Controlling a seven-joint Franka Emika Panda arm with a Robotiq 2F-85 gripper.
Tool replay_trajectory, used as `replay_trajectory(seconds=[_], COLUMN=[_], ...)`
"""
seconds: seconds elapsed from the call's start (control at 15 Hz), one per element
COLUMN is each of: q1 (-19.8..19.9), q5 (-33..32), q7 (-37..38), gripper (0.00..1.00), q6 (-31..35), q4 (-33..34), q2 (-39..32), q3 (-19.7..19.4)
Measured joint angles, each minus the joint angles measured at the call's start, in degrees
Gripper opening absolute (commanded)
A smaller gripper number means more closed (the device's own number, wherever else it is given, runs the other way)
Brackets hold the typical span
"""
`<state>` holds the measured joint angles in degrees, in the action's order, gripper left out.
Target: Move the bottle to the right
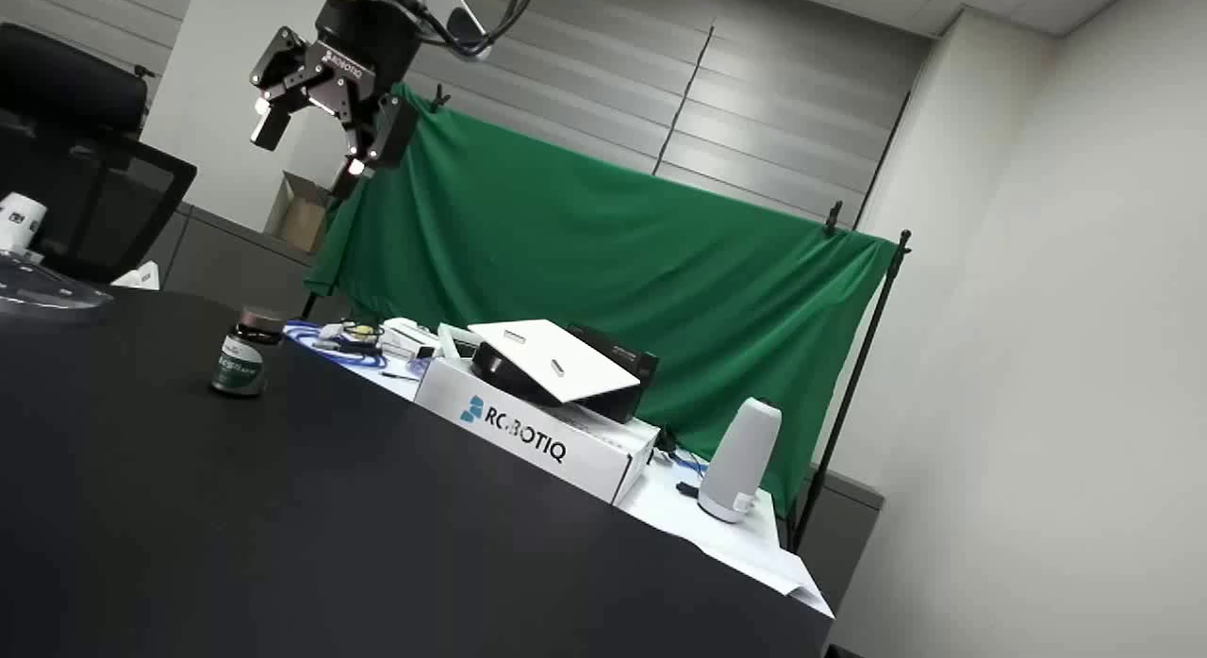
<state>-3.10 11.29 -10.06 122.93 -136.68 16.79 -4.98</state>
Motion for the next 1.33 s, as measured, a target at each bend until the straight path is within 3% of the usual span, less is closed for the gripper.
replay_trajectory(seconds=[0.87, 1.07, 1.33], q1=[0.15, 0.01, -0.77], q5=[-0.15, -0.46, -2.59], q7=[-0.17, -0.9, -1.58], gripper=[1.0, 1.0, 1.0], q6=[1.28, 4.86, 6.76], q4=[0.28, 3.47, 12.61], q2=[-0.56, -5.13, -16.97], q3=[0.37, 1.9, 5.27])
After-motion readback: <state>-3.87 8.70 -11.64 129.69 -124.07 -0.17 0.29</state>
